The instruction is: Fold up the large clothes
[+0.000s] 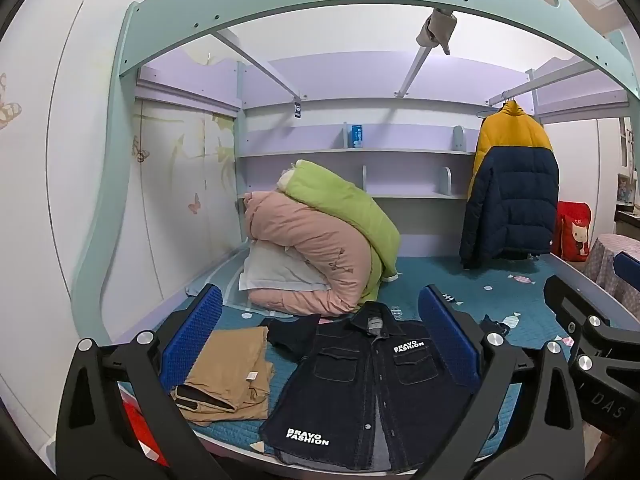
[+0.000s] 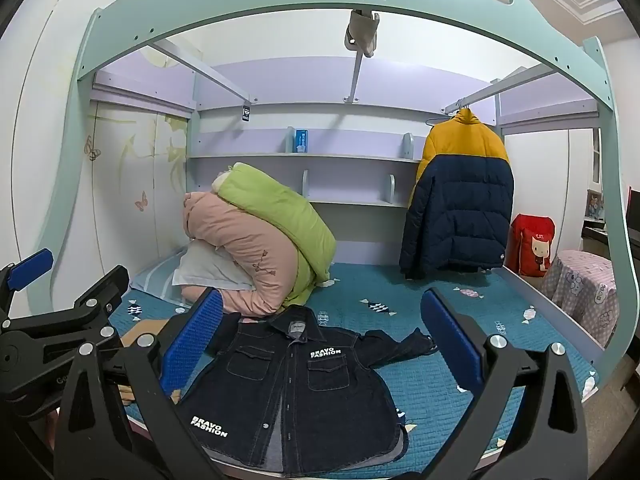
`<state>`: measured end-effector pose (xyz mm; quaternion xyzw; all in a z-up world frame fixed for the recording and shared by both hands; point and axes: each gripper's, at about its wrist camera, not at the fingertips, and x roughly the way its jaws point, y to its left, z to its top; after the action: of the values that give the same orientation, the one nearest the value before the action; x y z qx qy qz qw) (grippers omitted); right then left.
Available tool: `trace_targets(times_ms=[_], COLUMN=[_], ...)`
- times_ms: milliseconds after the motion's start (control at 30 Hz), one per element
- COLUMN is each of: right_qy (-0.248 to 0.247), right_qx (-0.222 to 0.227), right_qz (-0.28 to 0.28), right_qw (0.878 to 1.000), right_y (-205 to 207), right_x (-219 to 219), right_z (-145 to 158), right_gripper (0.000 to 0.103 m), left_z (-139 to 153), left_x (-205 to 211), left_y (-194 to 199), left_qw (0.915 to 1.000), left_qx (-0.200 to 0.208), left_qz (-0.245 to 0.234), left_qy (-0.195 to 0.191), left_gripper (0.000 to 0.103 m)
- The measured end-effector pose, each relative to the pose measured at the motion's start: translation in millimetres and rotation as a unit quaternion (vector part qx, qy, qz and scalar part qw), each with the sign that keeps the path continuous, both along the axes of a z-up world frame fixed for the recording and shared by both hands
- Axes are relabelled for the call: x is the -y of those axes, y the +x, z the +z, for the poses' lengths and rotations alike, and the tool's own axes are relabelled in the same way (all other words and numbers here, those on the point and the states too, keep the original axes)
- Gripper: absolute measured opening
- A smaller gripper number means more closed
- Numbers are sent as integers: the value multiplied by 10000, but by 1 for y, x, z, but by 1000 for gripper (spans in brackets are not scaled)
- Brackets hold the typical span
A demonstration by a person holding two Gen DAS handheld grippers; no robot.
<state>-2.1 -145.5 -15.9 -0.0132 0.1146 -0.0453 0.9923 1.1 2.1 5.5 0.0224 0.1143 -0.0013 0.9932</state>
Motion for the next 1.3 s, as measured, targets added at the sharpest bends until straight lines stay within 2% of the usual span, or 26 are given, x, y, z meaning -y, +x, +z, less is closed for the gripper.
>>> trace_targets(times_ms=[1300], right_qy=[0], right_qx=[6], right_qz=[8], right_qw=[10000], right_y=[-2], right_x=[-2], right_z=[0], right_gripper=[96], left_z=[-2], left_x=[-7], left_y=[-5], left_qw=[10000], left_qx=[4], left_qz=[52], left_qy=[-3], left_gripper=[98])
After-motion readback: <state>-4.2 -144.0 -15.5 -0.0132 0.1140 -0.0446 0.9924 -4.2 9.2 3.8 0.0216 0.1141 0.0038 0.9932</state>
